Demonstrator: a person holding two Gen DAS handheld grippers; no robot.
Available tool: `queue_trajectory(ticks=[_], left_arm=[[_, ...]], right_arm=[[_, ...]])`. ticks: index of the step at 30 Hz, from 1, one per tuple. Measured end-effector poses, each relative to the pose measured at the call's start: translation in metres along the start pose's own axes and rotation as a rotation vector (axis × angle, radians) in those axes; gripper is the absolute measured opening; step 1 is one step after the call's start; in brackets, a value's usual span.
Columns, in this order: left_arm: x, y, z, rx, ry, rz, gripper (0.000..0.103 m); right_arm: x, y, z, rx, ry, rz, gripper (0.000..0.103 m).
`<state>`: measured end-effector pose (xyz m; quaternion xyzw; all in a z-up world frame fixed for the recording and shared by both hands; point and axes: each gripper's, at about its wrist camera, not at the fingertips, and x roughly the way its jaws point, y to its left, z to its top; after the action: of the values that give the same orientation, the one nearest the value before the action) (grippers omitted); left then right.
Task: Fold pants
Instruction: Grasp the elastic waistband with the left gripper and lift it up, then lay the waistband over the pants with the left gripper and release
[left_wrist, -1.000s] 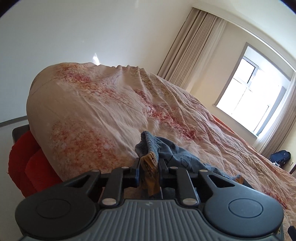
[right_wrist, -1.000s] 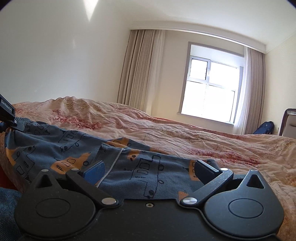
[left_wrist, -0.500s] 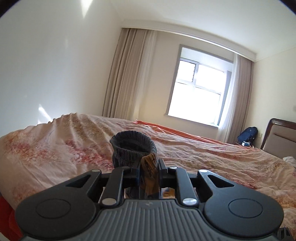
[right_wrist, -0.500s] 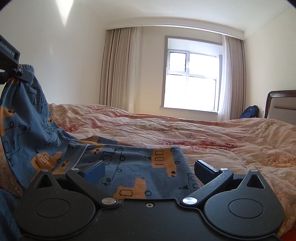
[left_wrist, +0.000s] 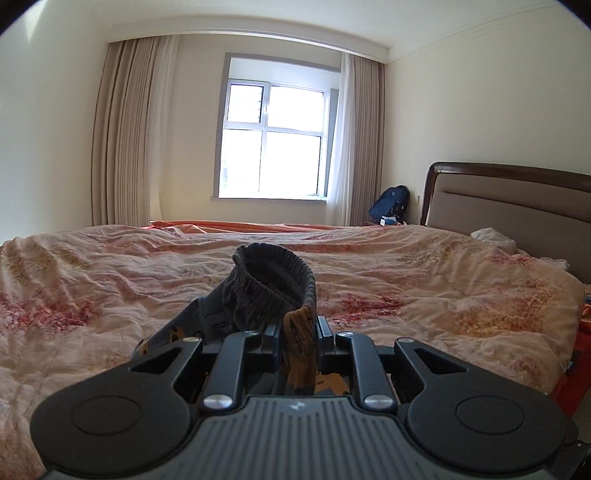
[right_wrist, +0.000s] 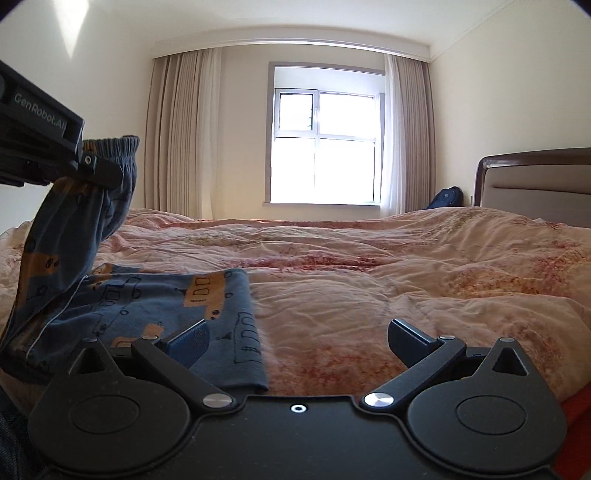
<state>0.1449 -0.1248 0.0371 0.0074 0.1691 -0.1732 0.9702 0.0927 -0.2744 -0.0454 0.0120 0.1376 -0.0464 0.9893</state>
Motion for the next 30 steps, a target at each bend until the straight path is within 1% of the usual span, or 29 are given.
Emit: queue_trajectory(ticks=[5,8,10,11,13,14,16,17,19,20,21,23,27,30], left_arm=[[0.025,-0.011,-0.019,-0.006,0.087,-0.021,0.02],[0.031,-0.006,-0.025,-0.034,0.128,-0.056,0.027],[0.032,-0.005,-0.028,-0.056,0.135,-0.075,0.036],[0.031,-0.005,-0.028,-0.063,0.135,-0.087,0.039],[0.028,-0.004,-0.028,-0.07,0.129,-0.093,0.053],[0.026,-0.003,-0.027,-0.074,0.124,-0.092,0.057],[0.023,0.001,-0.025,-0.091,0.116,-0.086,0.069],[0.021,0.004,-0.025,-0.103,0.112,-0.078,0.074],[0.017,0.011,-0.022,-0.13,0.097,-0.043,0.093],[0.014,0.015,-0.021,-0.142,0.085,-0.018,0.096],[0.01,0.02,-0.021,-0.152,0.072,0.009,0.103],[0.005,0.031,-0.019,-0.172,0.056,0.061,0.103],[-0.001,0.056,-0.023,-0.228,0.072,0.158,0.103],[-0.003,0.074,-0.032,-0.268,0.094,0.221,0.103]], right_arm=[[-0.001,-0.018,-0.008,0.018,0.028,-0.044,0.103],[-0.001,-0.024,-0.013,0.025,0.042,-0.067,0.103],[-0.001,-0.026,-0.014,0.028,0.047,-0.072,0.103],[-0.001,-0.026,-0.014,0.028,0.049,-0.071,0.103],[0.0,-0.025,-0.015,0.027,0.051,-0.07,0.103],[0.0,-0.024,-0.014,0.026,0.051,-0.068,0.103],[0.0,-0.023,-0.013,0.022,0.05,-0.063,0.103],[0.0,-0.022,-0.013,0.021,0.05,-0.061,0.103],[-0.001,-0.021,-0.012,0.021,0.05,-0.055,0.103],[-0.001,-0.021,-0.011,0.022,0.049,-0.052,0.103],[-0.002,-0.021,-0.011,0.025,0.048,-0.043,0.103],[-0.004,-0.021,-0.009,0.036,0.04,-0.014,0.103],[-0.006,-0.014,-0.006,0.049,0.04,0.1,0.103],[-0.008,-0.005,-0.002,0.052,0.036,0.201,0.103]])
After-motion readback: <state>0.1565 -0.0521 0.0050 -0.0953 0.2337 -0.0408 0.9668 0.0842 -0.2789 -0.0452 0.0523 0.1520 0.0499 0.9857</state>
